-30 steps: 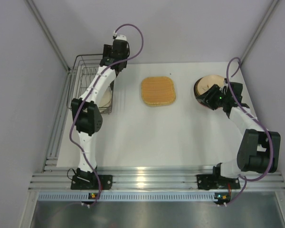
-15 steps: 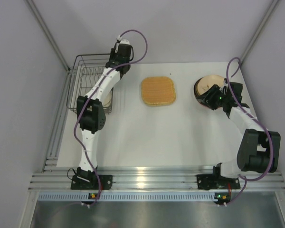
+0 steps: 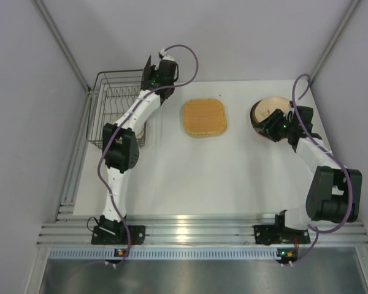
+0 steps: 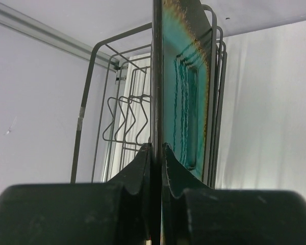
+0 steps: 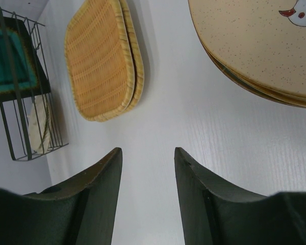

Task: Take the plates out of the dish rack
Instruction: Grab a plate with the left arm, then place the plate on the table

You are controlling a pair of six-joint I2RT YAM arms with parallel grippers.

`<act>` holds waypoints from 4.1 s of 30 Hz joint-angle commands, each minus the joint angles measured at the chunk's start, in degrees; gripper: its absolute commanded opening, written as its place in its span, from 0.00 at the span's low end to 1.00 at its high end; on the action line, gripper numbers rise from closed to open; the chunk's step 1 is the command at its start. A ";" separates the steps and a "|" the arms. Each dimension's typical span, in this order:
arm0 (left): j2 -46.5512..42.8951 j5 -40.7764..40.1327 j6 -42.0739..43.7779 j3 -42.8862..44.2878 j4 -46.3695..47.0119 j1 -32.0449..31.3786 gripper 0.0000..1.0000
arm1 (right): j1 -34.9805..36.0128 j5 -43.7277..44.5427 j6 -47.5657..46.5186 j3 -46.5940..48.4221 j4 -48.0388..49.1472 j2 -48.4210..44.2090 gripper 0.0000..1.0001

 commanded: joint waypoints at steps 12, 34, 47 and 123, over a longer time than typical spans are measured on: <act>-10.93 -16.87 17.90 -2.48 23.81 -3.42 0.00 | 0.30 -0.89 0.07 1.58 2.84 0.64 0.46; -25.77 -8.92 5.11 -0.99 10.60 -11.59 0.00 | 0.30 -1.42 0.60 1.40 3.81 0.30 0.46; -46.61 37.07 -32.09 -26.81 1.57 -11.33 0.00 | 0.30 -1.59 0.69 -0.62 4.60 -1.46 0.46; -41.87 53.88 -81.24 -91.98 37.11 -10.63 0.68 | 0.74 1.66 -2.21 -0.79 -0.24 -1.55 0.45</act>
